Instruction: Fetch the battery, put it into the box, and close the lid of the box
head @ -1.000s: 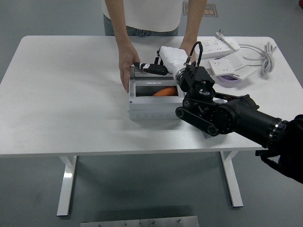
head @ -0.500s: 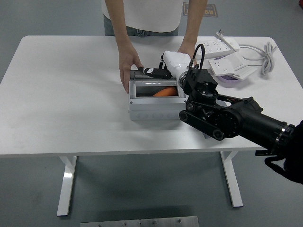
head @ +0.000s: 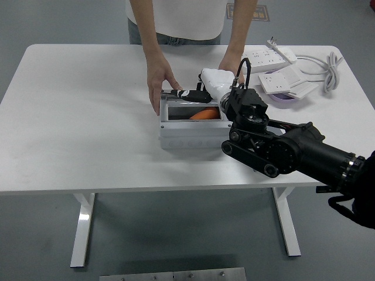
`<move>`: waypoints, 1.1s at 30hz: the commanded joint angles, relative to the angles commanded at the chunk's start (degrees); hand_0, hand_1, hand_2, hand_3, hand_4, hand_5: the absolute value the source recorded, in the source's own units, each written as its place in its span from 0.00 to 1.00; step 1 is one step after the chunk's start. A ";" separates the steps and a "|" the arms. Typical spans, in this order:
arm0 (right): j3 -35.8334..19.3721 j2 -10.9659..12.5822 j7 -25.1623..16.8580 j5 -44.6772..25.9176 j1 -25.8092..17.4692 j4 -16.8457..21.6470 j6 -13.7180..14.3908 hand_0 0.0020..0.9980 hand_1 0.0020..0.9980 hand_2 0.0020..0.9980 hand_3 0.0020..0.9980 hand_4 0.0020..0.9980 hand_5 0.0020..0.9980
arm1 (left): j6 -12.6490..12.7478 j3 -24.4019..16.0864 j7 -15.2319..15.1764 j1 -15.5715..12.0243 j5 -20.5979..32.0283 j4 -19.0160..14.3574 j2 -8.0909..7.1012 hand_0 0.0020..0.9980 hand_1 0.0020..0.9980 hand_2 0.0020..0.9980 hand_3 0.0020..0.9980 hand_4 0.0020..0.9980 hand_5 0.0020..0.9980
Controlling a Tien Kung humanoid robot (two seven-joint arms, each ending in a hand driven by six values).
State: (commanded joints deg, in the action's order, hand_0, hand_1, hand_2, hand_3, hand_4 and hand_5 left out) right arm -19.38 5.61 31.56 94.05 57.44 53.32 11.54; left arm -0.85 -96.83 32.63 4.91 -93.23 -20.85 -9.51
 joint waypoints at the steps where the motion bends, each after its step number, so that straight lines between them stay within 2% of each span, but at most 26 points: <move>1: 0.05 -0.01 0.00 -0.04 -0.04 0.01 0.00 0.37 0.34 0.39 0.39 0.99 1.00 | 0.00 0.00 0.00 0.01 -0.01 0.00 -0.01 0.50 0.72 0.58 0.53 0.12 0.00; 11: -0.31 0.25 -0.16 -0.28 0.10 -0.10 0.11 0.34 0.34 0.39 0.39 0.96 0.99 | -0.08 -0.09 0.08 -0.06 -0.22 -0.05 0.00 0.50 0.72 0.58 0.53 0.12 0.00; 17: -3.60 1.52 0.43 0.52 -0.49 -0.05 -1.75 0.34 0.33 0.39 0.39 0.96 0.99 | -0.10 -0.08 0.04 -0.04 -0.20 -0.02 0.05 0.50 0.72 0.58 0.53 0.12 0.00; 27: -15.21 6.04 0.20 4.73 -5.58 4.92 -3.44 0.32 0.33 0.37 0.39 0.96 0.99 | -0.02 0.17 0.03 -0.33 0.32 0.02 0.44 0.50 0.72 0.58 0.53 0.12 0.00; 29: -18.16 6.86 -1.41 4.87 -7.69 6.32 -4.07 0.32 0.33 0.37 0.39 0.96 0.99 | 0.00 0.25 0.00 -0.37 0.46 0.04 0.58 0.50 0.72 0.58 0.53 0.12 0.00; 32: -22.83 7.56 -4.84 3.88 -10.98 7.72 -2.99 0.32 0.33 0.37 0.39 0.96 0.99 | 0.05 0.37 -0.05 -0.44 0.68 0.07 0.75 0.50 0.72 0.58 0.53 0.12 0.00; 33: -24.60 7.62 -6.30 3.31 -12.21 7.92 -1.93 0.23 0.27 0.33 0.37 0.96 0.98 | 0.05 0.40 -0.05 -0.48 0.73 0.07 0.82 0.50 0.72 0.58 0.53 0.12 0.00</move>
State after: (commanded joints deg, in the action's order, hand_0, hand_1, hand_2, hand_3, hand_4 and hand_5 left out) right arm -43.98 13.24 25.26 97.37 45.23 61.24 9.61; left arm -0.80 -96.43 32.57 4.43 -92.50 -20.78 -8.69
